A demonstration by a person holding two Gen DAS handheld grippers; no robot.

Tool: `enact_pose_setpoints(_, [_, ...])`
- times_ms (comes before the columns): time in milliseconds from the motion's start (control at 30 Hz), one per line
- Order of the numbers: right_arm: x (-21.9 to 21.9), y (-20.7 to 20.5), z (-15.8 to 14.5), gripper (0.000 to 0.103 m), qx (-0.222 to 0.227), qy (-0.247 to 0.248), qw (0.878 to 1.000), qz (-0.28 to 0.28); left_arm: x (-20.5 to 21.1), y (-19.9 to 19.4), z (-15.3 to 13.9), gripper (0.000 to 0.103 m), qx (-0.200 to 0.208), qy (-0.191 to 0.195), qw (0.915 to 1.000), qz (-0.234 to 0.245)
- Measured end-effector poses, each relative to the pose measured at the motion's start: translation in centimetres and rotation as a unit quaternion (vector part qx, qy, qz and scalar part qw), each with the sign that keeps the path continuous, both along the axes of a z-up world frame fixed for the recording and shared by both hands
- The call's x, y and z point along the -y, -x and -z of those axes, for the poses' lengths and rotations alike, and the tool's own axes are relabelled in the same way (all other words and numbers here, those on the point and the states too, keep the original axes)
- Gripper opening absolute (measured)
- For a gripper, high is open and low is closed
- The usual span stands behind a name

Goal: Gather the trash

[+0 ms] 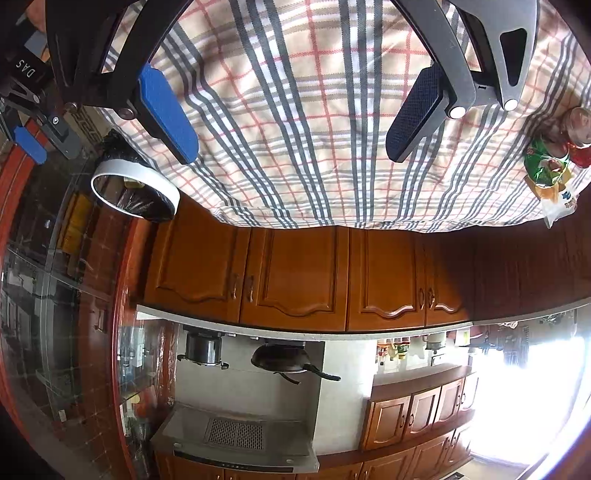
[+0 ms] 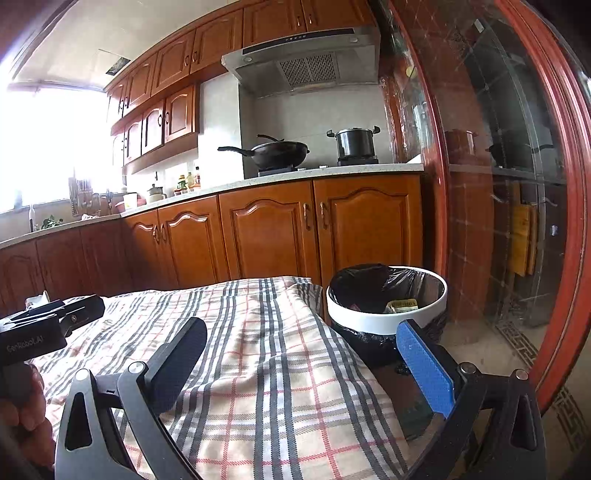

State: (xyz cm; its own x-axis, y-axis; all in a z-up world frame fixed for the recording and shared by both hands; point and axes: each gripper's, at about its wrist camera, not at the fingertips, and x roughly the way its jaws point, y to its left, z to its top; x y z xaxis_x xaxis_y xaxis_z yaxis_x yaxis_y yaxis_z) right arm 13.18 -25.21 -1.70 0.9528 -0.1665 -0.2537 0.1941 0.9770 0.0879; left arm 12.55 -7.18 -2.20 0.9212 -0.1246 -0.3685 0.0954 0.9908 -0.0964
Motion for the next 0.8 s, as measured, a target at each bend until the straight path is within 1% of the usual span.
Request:
enact_pose_setpoints(167, [0.3, 0.2, 0.3, 0.103, -0.001, -0.010, 1.000, 0.001, 0.4, -0.2, 0.9, 0.102, 0.002, -0.011, 0.9999, 0.001])
enact_pose_setpoints(433, [0.9, -0.2, 0.8, 0.103, -0.017, -0.032, 0.999, -0.011, 0.6, -0.6, 1.3, 0.102, 0.002, -0.022, 0.9997, 0.002])
enact_pose_setpoints(567, [1.2, -0.1, 1.0, 0.103, -0.016, -0.037, 0.999, -0.011, 0.4, -0.9, 1.5, 0.102, 0.005, -0.024, 0.9997, 0.003])
enact_pose_setpoints(800, [1.3, 0.0, 1.0, 0.103, -0.015, -0.040, 0.999, -0.012, 0.6, -1.2, 1.8, 0.102, 0.016, -0.047, 0.9987, 0.002])
